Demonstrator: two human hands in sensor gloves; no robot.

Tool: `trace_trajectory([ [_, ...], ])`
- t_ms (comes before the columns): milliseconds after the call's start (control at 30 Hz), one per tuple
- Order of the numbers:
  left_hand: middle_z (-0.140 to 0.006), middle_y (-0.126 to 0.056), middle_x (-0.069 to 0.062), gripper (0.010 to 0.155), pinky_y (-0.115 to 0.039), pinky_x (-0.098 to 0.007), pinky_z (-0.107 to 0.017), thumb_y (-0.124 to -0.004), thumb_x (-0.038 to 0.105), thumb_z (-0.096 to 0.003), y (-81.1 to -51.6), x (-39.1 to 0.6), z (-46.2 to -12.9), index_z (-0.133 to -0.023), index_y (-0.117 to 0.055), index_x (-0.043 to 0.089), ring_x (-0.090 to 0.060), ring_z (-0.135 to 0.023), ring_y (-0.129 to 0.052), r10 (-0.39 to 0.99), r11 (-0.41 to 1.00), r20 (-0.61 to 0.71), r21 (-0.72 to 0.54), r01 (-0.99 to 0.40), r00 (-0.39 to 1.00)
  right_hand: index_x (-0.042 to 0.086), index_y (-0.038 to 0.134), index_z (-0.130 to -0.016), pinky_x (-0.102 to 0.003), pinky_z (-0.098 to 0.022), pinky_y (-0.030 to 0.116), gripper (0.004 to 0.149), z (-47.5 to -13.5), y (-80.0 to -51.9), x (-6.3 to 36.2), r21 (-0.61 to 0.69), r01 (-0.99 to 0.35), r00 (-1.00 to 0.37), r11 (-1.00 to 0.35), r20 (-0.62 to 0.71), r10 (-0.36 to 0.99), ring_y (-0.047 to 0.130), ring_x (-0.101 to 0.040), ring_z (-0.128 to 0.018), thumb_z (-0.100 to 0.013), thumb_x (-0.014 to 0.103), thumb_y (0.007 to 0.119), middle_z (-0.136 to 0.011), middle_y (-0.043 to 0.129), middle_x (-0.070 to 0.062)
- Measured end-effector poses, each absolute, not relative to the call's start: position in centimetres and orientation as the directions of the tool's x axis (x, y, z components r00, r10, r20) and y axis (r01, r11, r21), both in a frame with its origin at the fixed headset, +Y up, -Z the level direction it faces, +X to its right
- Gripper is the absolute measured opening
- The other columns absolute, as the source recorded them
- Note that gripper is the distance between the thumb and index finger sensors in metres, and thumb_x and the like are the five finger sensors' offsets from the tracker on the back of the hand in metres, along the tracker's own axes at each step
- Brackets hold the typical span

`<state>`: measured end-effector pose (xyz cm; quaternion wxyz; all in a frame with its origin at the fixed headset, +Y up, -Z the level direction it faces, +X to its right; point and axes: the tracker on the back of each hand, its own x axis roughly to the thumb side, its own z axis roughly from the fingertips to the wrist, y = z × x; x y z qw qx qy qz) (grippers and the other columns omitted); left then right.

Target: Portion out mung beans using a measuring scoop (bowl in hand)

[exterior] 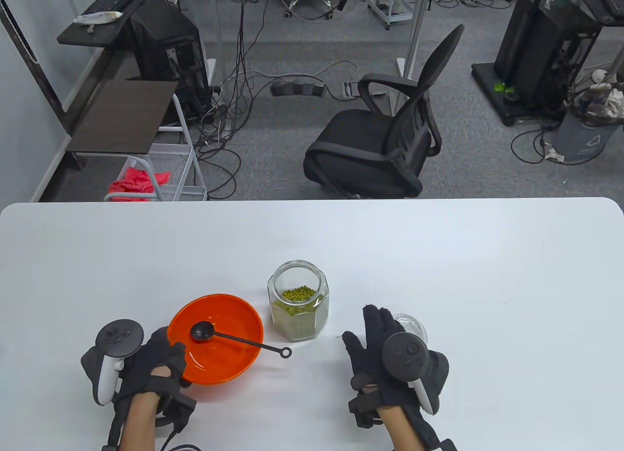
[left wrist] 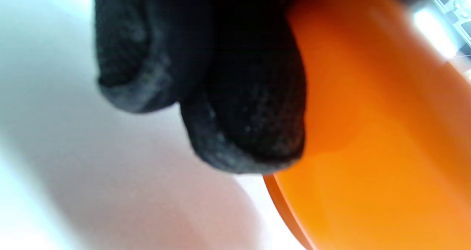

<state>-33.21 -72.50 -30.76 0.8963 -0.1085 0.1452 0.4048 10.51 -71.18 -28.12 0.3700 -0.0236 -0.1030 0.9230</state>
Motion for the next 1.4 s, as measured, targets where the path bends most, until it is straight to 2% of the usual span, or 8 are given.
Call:
trace_trajectory([
  [100, -0.083, -0.085, -0.004, 0.06, -0.097, -0.019, -0.016, -0.073, 0.033, -0.0518, -72.2, -32.9, -30.6, -0.103, -0.055, 0.006, -0.006, -0.018, -0.113, 0.704, 0.643, -0.328, -0.083, -0.762, 0.63, 0.006, 0.068, -0.098, -0.069, -0.051, 0.066, 0.064, -27.9, -71.3, 9.5, -0.194, -0.745, -0.659, -0.639, 0.063, 0.749, 0.078, -0.055, -0.08, -0.045, 0.041, 0.081, -0.096, 0.067, -0.03],
  [200, -0.083, -0.086, -0.004, 0.06, -0.098, -0.018, -0.016, -0.073, 0.033, -0.0519, -72.0, -32.6, -30.5, -0.103, -0.055, 0.006, -0.005, -0.018, -0.113, 0.704, 0.646, -0.312, -0.089, -0.758, 0.638, 0.003, 0.07, -0.095, -0.064, -0.044, 0.073, 0.063, -27.7, -71.7, 8.3, -0.144, -0.839, -0.539, -0.525, 0.075, 0.839, 0.089, -0.049, -0.067, -0.046, 0.041, 0.08, -0.088, 0.075, -0.031],
  [300, -0.082, -0.086, -0.004, 0.06, -0.098, -0.018, -0.016, -0.073, 0.033, -0.0518, -72.1, -32.4, -30.5, -0.102, -0.056, 0.006, -0.005, -0.018, -0.114, 0.707, 0.644, -0.302, -0.096, -0.759, 0.639, 0.002, 0.07, -0.094, -0.062, -0.039, 0.076, 0.063, -27.6, -72.4, 7.0, -0.068, -0.905, -0.424, -0.421, 0.047, 0.904, 0.093, -0.047, -0.058, -0.046, 0.042, 0.08, -0.081, 0.081, -0.031],
  [500, -0.082, -0.086, -0.004, 0.06, -0.098, -0.018, -0.016, -0.072, 0.033, -0.052, -72.2, -32.2, -30.5, -0.103, -0.056, 0.006, -0.005, -0.018, -0.114, 0.715, 0.634, -0.295, -0.111, -0.766, 0.634, 0.0, 0.073, -0.091, -0.059, -0.033, 0.079, 0.063, -27.6, -73.6, 5.2, 0.035, -0.948, -0.315, -0.315, -0.001, 0.949, 0.098, -0.043, -0.05, -0.046, 0.042, 0.081, -0.074, 0.087, -0.03],
  [867, -0.082, -0.087, -0.004, 0.059, -0.098, -0.018, -0.016, -0.072, 0.034, -0.0522, -72.6, -31.9, -30.7, -0.102, -0.056, 0.006, -0.005, -0.018, -0.114, 0.712, 0.628, -0.294, -0.138, -0.766, 0.637, 0.0, 0.075, -0.089, -0.057, -0.031, 0.08, 0.06, -28.0, -74.6, 3.7, 0.135, -0.958, -0.261, -0.252, -0.055, 0.964, 0.1, -0.037, -0.041, -0.044, 0.039, 0.086, -0.067, 0.092, -0.025],
  [1033, -0.082, -0.087, -0.004, 0.059, -0.098, -0.018, -0.016, -0.072, 0.034, -0.0523, -72.6, -31.8, -30.7, -0.102, -0.057, 0.006, -0.005, -0.018, -0.114, 0.714, 0.624, -0.294, -0.143, -0.768, 0.635, 0.0, 0.076, -0.088, -0.056, -0.029, 0.081, 0.057, -28.1, -75.1, 3.3, 0.164, -0.96, -0.243, -0.227, -0.085, 0.966, 0.101, -0.034, -0.038, -0.043, 0.034, 0.088, -0.063, 0.094, -0.023],
  [1233, -0.082, -0.087, -0.004, 0.059, -0.098, -0.018, -0.015, -0.072, 0.034, -0.0522, -72.5, -31.8, -30.7, -0.102, -0.057, 0.006, -0.005, -0.018, -0.114, 0.713, 0.629, -0.287, -0.139, -0.765, 0.639, 0.002, 0.079, -0.086, -0.054, -0.028, 0.082, 0.048, -28.1, -75.0, 3.1, 0.16, -0.967, -0.215, -0.199, -0.086, 0.973, 0.102, -0.03, -0.035, -0.043, 0.023, 0.087, -0.06, 0.096, -0.019],
  [1400, -0.082, -0.087, -0.004, 0.059, -0.098, -0.018, -0.015, -0.072, 0.034, -0.0523, -72.5, -31.8, -30.6, -0.102, -0.057, 0.006, -0.005, -0.018, -0.114, 0.718, 0.624, -0.289, -0.135, -0.769, 0.633, 0.004, 0.082, -0.083, -0.053, -0.027, 0.083, 0.044, -28.0, -75.0, 3.2, 0.134, -0.979, -0.166, -0.154, -0.082, 0.983, 0.102, -0.03, -0.033, -0.043, 0.021, 0.086, -0.058, 0.097, -0.018],
])
